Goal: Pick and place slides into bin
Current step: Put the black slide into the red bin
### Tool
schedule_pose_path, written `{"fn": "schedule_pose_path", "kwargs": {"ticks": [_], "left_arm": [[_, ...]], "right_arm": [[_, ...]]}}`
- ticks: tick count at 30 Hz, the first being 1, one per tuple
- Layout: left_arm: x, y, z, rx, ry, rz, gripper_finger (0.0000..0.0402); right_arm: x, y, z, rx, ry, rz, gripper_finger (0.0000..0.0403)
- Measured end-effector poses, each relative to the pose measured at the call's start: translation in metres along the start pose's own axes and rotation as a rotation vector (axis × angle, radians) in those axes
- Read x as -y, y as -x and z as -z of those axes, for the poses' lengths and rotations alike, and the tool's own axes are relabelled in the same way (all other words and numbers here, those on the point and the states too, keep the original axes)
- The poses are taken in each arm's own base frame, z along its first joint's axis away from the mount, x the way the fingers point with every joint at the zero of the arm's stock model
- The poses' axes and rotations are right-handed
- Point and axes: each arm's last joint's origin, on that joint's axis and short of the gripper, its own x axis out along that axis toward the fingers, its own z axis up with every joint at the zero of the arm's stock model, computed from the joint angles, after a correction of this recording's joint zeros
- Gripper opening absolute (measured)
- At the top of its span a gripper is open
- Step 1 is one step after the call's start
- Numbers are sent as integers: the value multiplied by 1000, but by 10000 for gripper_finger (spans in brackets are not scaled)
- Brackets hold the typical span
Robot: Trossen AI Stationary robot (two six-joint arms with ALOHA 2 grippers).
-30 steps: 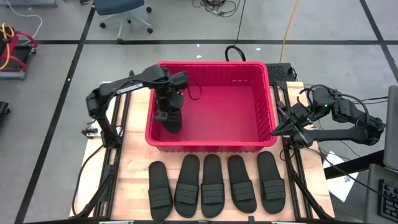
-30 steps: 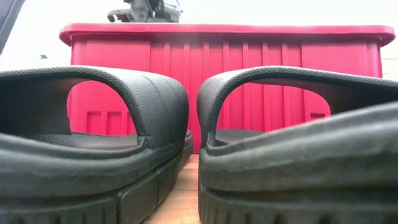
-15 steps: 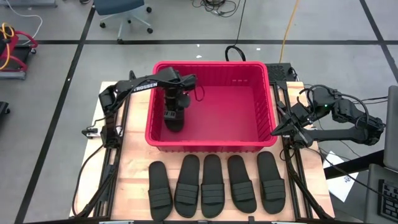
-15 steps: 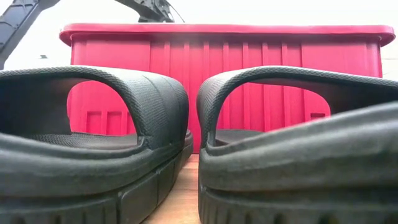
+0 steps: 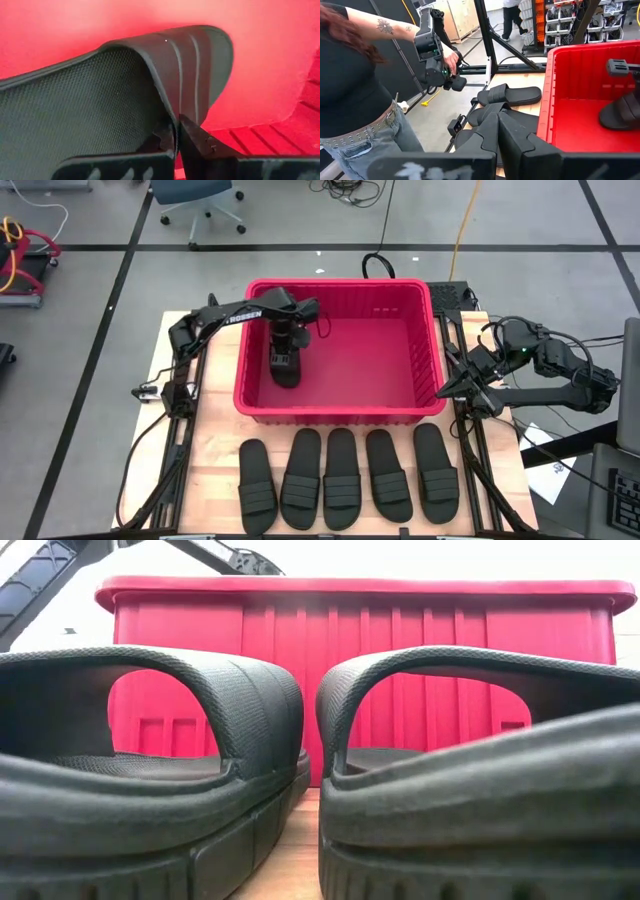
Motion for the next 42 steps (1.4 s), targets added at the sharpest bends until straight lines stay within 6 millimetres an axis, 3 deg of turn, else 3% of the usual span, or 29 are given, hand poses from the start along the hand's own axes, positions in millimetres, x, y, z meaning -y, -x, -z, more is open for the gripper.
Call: {"fn": "schedule_pose_path", "kwargs": {"ticks": [14, 25, 31, 36, 42], "left_arm": [[-1, -3, -2, -14, 34, -38, 25], [7, -4, -7, -61, 2, -144, 121], [10, -2, -5, -92, 3, -167, 144], [20, 27, 4, -84, 59, -139, 145], [52, 86, 26, 112, 114, -128, 145]], "right_arm": [[0, 0, 0, 0, 0, 0, 0], [0, 0, 0, 0, 0, 0, 0], [0, 0, 0, 0, 0, 0, 0], [0, 0, 0, 0, 0, 0, 0], [0, 0, 0, 0, 0, 0, 0]]}}
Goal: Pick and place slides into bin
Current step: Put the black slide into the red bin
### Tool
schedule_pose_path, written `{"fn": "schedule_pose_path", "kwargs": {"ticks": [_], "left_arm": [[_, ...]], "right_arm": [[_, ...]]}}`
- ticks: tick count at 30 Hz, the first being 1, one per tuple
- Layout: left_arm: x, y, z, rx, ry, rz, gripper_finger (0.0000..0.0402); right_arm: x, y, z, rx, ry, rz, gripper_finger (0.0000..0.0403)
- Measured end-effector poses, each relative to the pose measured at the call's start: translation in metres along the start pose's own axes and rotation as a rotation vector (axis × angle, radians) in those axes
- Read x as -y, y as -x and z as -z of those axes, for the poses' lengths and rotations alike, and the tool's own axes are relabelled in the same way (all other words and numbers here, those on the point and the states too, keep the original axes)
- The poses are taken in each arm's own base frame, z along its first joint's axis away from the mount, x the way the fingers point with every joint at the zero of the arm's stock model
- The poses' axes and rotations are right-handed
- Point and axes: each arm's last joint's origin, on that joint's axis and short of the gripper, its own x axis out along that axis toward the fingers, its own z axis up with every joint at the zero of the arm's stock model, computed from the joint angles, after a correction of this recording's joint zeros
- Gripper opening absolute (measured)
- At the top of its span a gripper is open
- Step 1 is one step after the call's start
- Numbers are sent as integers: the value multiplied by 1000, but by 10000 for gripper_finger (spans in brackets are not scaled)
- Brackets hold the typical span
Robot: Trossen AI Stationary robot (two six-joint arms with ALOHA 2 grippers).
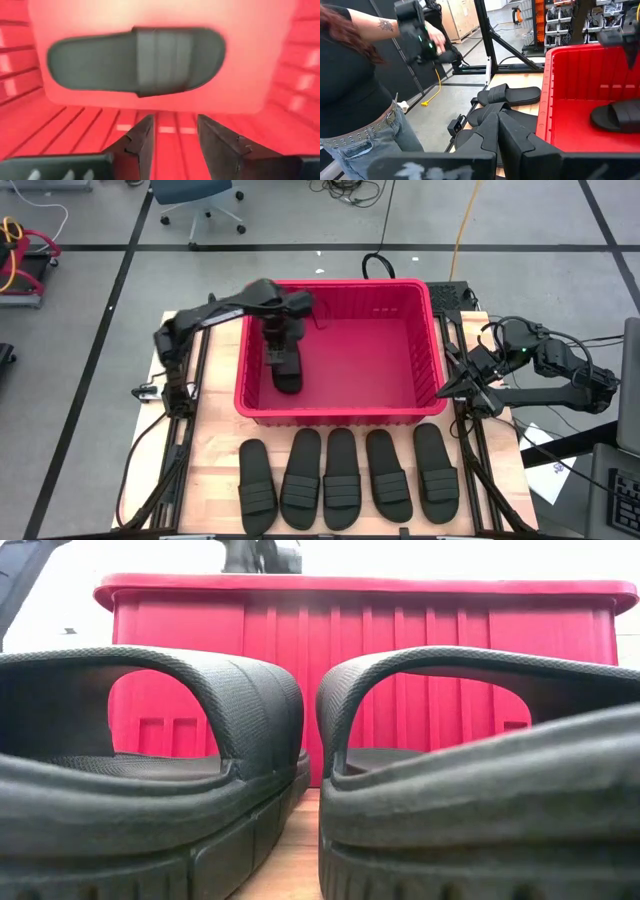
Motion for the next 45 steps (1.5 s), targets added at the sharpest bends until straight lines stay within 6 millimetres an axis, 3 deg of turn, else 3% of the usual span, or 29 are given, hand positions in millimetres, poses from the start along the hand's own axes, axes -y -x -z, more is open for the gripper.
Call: {"fn": "schedule_pose_path", "kwargs": {"ticks": [8, 15, 28, 39, 45], "left_arm": [[51, 69, 46, 231, 55, -18, 145], [95, 95, 73, 333, 100, 25, 145], [176, 95, 85, 304, 43, 182, 145], [223, 94, 100, 271, 91, 270, 145], [255, 75, 103, 208, 110, 383, 145]], "right_arm": [[0, 0, 0, 0, -2, 0, 0], [0, 0, 0, 0, -1, 0, 0], [0, 0, 0, 0, 25, -4, 0], [0, 0, 0, 0, 33, -4, 0], [0, 0, 0, 0, 33, -7, 0]]}}
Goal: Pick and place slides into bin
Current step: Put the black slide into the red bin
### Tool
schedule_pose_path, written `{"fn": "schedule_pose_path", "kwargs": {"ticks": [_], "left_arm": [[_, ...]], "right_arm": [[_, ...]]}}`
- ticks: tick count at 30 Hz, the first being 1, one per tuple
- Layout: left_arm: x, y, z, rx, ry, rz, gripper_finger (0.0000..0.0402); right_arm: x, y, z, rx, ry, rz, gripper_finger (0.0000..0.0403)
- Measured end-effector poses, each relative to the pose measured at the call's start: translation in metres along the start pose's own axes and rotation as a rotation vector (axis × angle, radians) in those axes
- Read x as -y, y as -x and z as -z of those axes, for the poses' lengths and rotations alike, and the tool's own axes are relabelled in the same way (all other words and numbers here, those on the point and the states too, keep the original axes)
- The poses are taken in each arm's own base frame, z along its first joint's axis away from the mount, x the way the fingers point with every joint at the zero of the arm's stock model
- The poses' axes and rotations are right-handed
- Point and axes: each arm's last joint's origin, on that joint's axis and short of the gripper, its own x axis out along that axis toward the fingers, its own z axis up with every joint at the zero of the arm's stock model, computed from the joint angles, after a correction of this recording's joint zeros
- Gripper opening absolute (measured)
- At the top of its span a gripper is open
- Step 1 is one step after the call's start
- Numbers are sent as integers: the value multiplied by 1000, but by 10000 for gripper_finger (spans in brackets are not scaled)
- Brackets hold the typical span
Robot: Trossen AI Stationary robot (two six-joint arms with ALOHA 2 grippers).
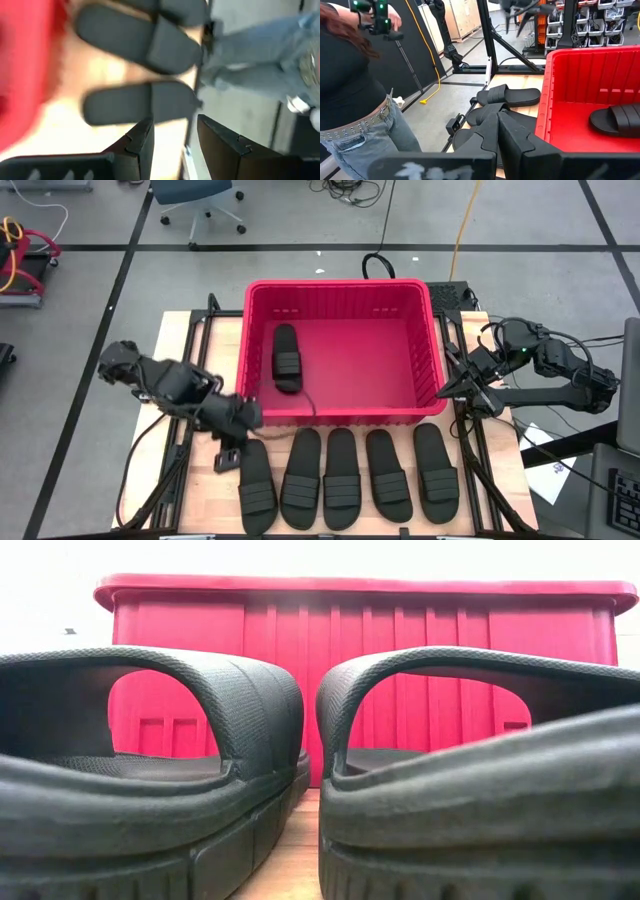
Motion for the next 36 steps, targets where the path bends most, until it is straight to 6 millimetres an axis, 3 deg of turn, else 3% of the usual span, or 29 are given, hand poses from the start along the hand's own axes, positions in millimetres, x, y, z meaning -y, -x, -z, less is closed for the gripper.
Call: {"fn": "schedule_pose_path", "kwargs": {"ticks": [7, 18, 29, 36], "left_arm": [[8, -57, 5, -75, 8, 119, 145], [-10, -134, 28, -185, 53, 182, 145], [-41, -188, 55, -193, 81, 126, 145], [-55, -206, 64, -168, 102, 158, 145]], "right_arm": [[0, 0, 0, 0, 0, -1, 0], [0, 0, 0, -1, 0, -1, 0], [0, 0, 0, 0, 0, -1, 0], [0, 0, 0, 0, 0, -1, 0]]}}
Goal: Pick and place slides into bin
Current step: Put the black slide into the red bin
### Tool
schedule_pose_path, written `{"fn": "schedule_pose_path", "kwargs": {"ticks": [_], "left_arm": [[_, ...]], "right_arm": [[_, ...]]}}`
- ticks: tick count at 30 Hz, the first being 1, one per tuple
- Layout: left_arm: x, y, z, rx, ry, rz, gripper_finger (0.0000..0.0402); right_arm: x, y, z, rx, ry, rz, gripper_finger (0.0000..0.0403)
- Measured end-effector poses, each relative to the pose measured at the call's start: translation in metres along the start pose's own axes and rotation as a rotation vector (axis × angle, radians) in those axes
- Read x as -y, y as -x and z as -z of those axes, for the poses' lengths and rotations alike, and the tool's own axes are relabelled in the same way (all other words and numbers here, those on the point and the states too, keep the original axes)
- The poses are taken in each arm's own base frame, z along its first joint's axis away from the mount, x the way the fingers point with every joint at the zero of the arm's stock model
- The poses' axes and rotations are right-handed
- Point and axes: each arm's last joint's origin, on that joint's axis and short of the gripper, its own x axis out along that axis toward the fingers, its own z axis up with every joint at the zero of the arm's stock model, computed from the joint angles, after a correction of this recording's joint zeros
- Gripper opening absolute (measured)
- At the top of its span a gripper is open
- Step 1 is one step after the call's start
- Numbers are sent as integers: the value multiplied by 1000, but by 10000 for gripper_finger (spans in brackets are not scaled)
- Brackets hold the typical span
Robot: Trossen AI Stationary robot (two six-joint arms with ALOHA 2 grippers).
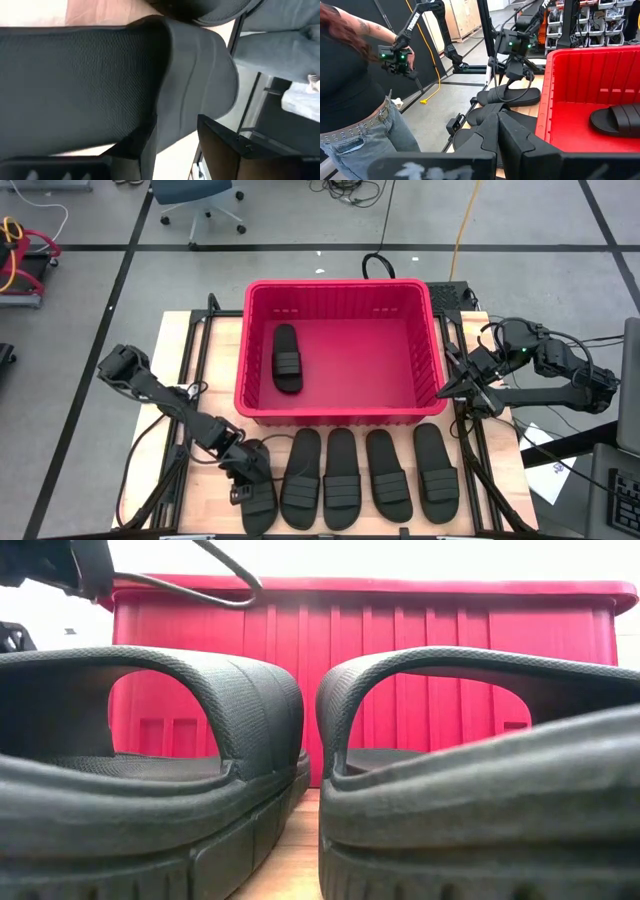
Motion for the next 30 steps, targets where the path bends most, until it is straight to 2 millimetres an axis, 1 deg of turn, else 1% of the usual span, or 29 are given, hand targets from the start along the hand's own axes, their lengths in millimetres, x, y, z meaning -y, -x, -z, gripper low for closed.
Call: {"fn": "schedule_pose_path", "kwargs": {"ticks": [7, 10, 14, 20, 25, 30], "left_arm": [[1, -3, -1, 9, -21, 65, 145], [0, -3, 0, 8, 2, 49, 145], [-2, -4, -1, 52, 20, 14, 145], [5, -4, -4, 81, -7, 70, 145], [6, -5, -3, 114, 0, 50, 145], [8, -6, 0, 106, -7, 55, 145]], "right_arm": [[0, 0, 0, 0, 0, 0, 0], [0, 0, 0, -1, 0, 0, 0], [0, 0, 0, 0, 0, 1, 0], [0, 0, 0, 0, 0, 2, 0], [0, 0, 0, 0, 0, 2, 0], [0, 0, 0, 0, 0, 3, 0]]}}
